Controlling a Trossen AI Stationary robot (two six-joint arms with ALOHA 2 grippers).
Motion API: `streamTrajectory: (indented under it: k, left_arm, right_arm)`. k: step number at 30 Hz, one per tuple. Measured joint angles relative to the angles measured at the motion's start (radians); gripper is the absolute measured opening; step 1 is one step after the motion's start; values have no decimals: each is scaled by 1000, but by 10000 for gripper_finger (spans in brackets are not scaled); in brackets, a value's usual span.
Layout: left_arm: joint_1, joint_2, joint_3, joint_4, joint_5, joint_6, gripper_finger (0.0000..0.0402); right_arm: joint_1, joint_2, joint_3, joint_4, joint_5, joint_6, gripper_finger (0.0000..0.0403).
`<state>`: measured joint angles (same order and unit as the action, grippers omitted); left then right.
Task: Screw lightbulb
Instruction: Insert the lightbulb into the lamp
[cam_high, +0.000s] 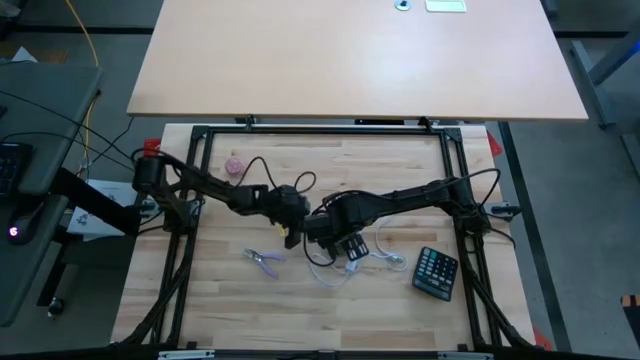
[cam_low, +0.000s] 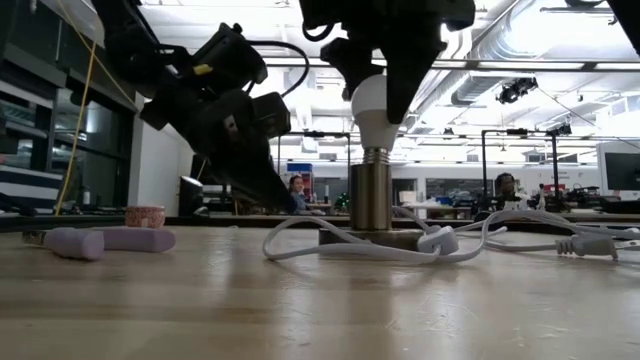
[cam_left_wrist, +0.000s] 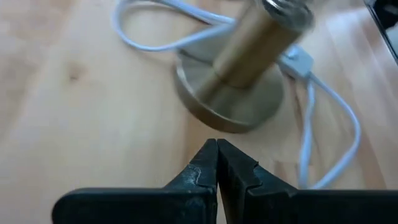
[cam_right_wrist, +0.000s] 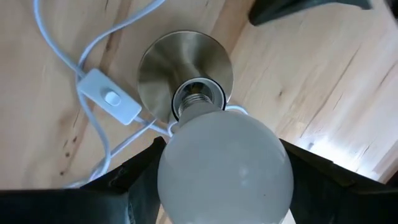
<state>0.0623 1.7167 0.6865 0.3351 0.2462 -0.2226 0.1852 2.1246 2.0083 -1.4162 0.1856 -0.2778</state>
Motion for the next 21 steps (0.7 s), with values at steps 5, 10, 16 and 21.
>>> streamTrajectory:
  k: [5, 10, 16, 21]
  left_arm:
    - [-48, 5, 0, 9, -18, 16, 0]
    - [-74, 5, 0, 47, -50, 8, 0]
    - [-85, 5, 0, 53, -71, 7, 0]
    - [-82, 5, 0, 60, -80, 7, 0]
  right_arm:
    - [0, 0, 0, 8, -2, -54, 262]
    - [0, 0, -9, 60, -23, -99, 262]
    - [-2, 9, -10, 34, -29, -105, 262]
    - [-2, 31, -9, 29, -26, -106, 262]
